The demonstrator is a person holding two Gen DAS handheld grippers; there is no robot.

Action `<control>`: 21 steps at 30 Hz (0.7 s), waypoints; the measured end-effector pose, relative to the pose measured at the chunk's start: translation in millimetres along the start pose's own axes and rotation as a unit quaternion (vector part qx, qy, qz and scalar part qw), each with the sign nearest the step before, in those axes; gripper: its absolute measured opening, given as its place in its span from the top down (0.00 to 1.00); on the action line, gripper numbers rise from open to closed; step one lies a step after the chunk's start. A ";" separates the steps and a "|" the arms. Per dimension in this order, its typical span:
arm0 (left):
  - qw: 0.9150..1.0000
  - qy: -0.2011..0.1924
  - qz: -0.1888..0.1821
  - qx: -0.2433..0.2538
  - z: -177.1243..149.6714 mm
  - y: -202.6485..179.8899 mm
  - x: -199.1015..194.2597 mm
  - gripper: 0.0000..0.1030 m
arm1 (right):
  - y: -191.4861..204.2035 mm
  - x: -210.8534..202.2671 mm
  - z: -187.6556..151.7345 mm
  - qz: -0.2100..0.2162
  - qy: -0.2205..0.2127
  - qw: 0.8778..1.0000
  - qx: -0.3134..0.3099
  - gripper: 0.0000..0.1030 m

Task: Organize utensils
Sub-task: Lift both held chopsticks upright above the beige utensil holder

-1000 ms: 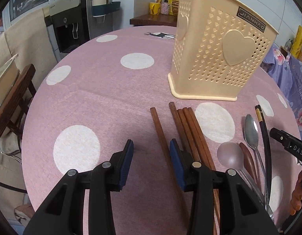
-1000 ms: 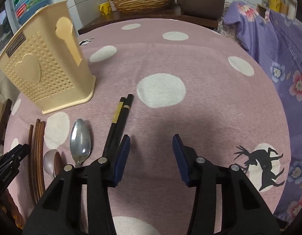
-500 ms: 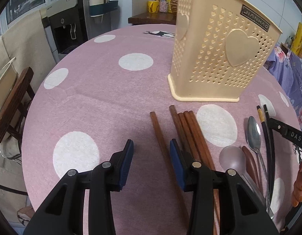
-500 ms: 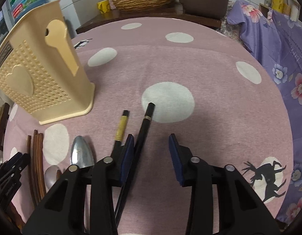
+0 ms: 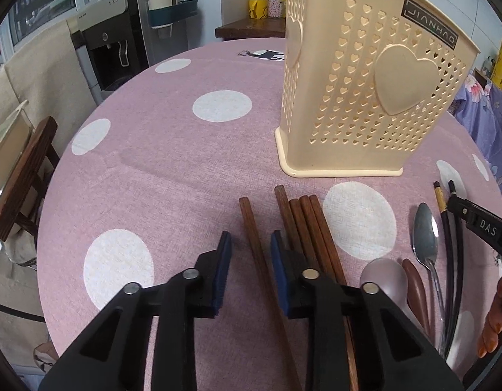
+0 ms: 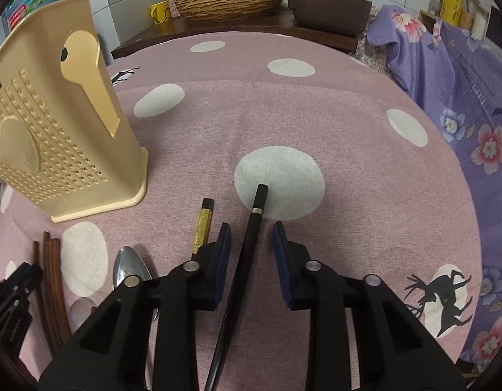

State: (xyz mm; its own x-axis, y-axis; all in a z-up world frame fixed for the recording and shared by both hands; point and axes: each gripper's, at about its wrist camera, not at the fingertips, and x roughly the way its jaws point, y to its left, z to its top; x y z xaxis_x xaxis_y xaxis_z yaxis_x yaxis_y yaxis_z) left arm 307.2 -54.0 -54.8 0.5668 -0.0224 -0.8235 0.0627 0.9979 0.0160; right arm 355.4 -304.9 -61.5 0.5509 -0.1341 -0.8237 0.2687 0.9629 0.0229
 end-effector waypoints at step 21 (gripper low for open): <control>0.999 -0.031 -0.010 -0.013 3.2 1.7 -13.3 0.92 | -11.6 -16.7 3.7 0.071 -0.033 0.997 0.025 0.91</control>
State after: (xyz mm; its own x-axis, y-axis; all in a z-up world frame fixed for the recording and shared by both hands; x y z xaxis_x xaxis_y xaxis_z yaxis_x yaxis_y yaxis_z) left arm 302.4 -52.2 -42.0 0.6160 -0.0457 -0.7864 0.0539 0.9984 -0.0157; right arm 346.0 -314.7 -45.9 0.6366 -0.0146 -0.7711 0.2224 0.9608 0.1654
